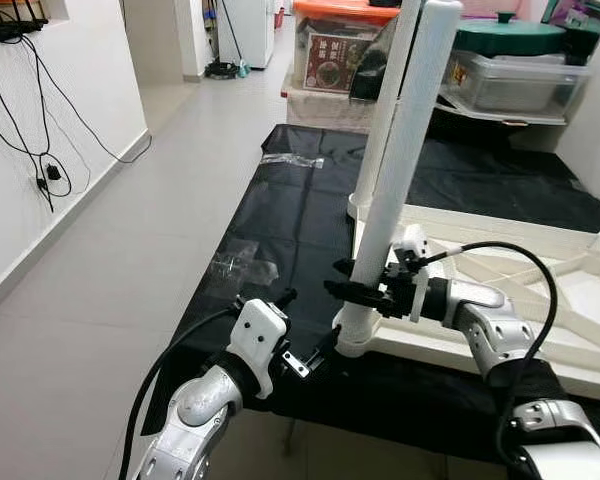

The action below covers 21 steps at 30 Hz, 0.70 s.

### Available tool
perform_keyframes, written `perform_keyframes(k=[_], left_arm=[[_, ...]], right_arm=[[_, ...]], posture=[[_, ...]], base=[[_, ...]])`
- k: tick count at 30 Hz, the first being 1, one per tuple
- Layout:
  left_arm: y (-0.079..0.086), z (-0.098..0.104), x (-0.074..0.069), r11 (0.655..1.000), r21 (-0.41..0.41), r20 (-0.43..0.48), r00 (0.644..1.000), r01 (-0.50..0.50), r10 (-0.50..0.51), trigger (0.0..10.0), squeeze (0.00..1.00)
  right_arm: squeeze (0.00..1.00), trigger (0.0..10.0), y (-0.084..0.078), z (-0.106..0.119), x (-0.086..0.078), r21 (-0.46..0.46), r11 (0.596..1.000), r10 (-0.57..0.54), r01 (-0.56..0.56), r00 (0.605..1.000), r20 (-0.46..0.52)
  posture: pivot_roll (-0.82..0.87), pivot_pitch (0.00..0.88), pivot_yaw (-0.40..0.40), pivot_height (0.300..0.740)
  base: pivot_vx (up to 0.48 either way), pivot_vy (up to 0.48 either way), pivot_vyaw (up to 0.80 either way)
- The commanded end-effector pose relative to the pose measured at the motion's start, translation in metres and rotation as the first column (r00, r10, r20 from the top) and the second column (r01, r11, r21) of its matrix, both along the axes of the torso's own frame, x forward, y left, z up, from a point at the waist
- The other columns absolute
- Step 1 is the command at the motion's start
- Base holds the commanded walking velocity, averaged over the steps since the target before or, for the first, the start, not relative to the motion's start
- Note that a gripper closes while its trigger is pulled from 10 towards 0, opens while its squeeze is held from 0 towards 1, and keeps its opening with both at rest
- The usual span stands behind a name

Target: Building children table

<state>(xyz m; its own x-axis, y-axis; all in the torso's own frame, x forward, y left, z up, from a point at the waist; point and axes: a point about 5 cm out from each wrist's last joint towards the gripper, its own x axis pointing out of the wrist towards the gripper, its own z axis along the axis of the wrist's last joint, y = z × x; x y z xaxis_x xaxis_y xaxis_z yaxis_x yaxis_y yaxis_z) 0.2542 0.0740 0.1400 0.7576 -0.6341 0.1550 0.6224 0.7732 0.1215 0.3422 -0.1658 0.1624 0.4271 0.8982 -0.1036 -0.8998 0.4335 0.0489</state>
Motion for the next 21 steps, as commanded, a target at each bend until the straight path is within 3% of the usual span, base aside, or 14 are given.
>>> perform_keyframes(k=[1, 3, 7, 8, 9, 10, 11, 12, 13, 15, 16, 19, 20, 21], left_arm=[[0.000, -0.004, -0.002, 1.000, 0.018, -0.010, 1.000, 0.004, -0.004, 10.0, 0.00], [0.000, -0.005, -0.003, 1.000, 0.017, -0.013, 1.000, 0.005, -0.005, 10.0, 0.00], [0.000, -0.005, -0.003, 1.000, 0.017, -0.014, 1.000, 0.006, -0.006, 10.0, 0.00], [0.000, -0.006, -0.002, 1.000, 0.016, -0.015, 1.000, 0.007, -0.007, 10.0, 0.00], [0.000, -0.006, -0.002, 1.000, 0.016, -0.015, 1.000, 0.007, -0.007, 10.0, 0.00], [-0.001, -0.006, -0.002, 1.000, 0.016, -0.016, 1.000, 0.009, -0.009, 10.0, 0.00], [-0.001, -0.006, -0.002, 1.000, 0.016, -0.016, 1.000, 0.009, -0.009, 10.0, 0.00], [-0.001, -0.006, -0.002, 1.000, 0.016, -0.016, 1.000, 0.010, -0.010, 10.0, 0.00], [-0.001, -0.006, -0.002, 1.000, 0.016, -0.016, 1.000, 0.010, -0.010, 10.0, 0.00], [-0.002, -0.006, -0.001, 1.000, 0.016, -0.016, 1.000, 0.012, -0.012, 10.0, 0.00], [-0.002, -0.006, -0.001, 1.000, 0.016, -0.016, 1.000, 0.012, -0.012, 10.0, 0.00], [-0.002, -0.006, -0.001, 1.000, 0.016, -0.016, 1.000, 0.014, -0.014, 10.0, 0.00], [-0.003, -0.006, -0.001, 1.000, 0.015, -0.015, 1.000, 0.017, -0.017, 10.0, 0.00], [-0.003, -0.006, -0.001, 1.000, 0.016, -0.015, 1.000, 0.018, -0.018, 10.0, 0.00]], right_arm=[[0.00, 0.0, 0.005, -0.015, -0.005, 0.011, 1.000, -0.014, 0.015, 0.999, -0.044], [0.00, 0.0, -0.003, -0.012, 0.007, 0.054, 0.958, -0.282, 0.281, 0.959, 0.006], [0.00, 0.9, -0.009, -0.011, 0.015, 0.075, 0.900, -0.431, 0.429, 0.902, 0.010], [0.00, 0.0, -0.018, -0.011, 0.022, 0.112, 0.792, -0.604, 0.600, 0.797, -0.006], [0.00, 0.0, -0.018, -0.011, 0.022, 0.112, 0.792, -0.604, 0.600, 0.797, -0.006], [0.00, 0.0, -0.027, -0.014, 0.024, 0.113, 0.637, -0.766, 0.763, 0.643, -0.025], [0.00, 0.0, -0.027, -0.014, 0.024, 0.113, 0.637, -0.766, 0.763, 0.643, -0.025], [0.00, 0.0, -0.035, -0.016, 0.023, 0.115, 0.460, -0.884, 0.881, 0.466, -0.035], [0.00, 0.0, -0.035, -0.016, 0.023, 0.115, 0.460, -0.884, 0.881, 0.466, -0.035], [0.00, 0.0, -0.039, -0.019, 0.012, 0.119, 0.202, -0.978, 0.972, 0.205, -0.020], [0.00, 0.0, -0.039, -0.019, 0.012, 0.119, 0.202, -0.978, 0.972, 0.205, -0.020], [0.00, 0.0, -0.032, -0.022, 0.001, 0.126, 0.064, -0.996, 0.990, 0.070, -0.047], [0.00, 8.9, -0.026, -0.021, -0.001, 0.144, 0.041, -0.997, 0.989, 0.050, -0.060], [0.00, 10.0, -0.020, -0.020, -0.003, 0.157, 0.032, -0.997, 0.987, 0.043, -0.066]], posture=[[0.14, 0.000, -0.095, 0.740], [0.13, 0.000, -0.092, 0.740], [0.13, 0.000, -0.092, 0.740], [0.13, 0.000, -0.092, 0.740], [0.13, 0.000, -0.092, 0.740], [0.13, 0.000, -0.092, 0.740], [0.13, 0.000, -0.092, 0.740], [0.13, 0.000, -0.092, 0.740], [0.13, 0.000, -0.092, 0.740], [0.12, 0.000, -0.087, 0.740], [0.12, 0.000, -0.087, 0.740], [0.12, 0.000, -0.091, 0.740], [0.12, 0.000, -0.092, 0.740], [0.12, 0.000, -0.092, 0.740]], base=[[0.000, 0.000, 0.00], [0.000, 0.000, 0.00], [0.000, 0.000, 0.00], [0.000, 0.000, 0.00], [0.000, 0.000, 0.00], [0.000, 0.000, 0.00], [0.000, 0.000, 0.00], [0.000, 0.000, 0.00], [0.000, 0.000, 0.00], [0.000, 0.000, 0.00], [0.000, 0.000, 0.00], [0.000, 0.000, 0.00], [0.000, 0.000, 0.00], [0.000, 0.000, 0.00]])
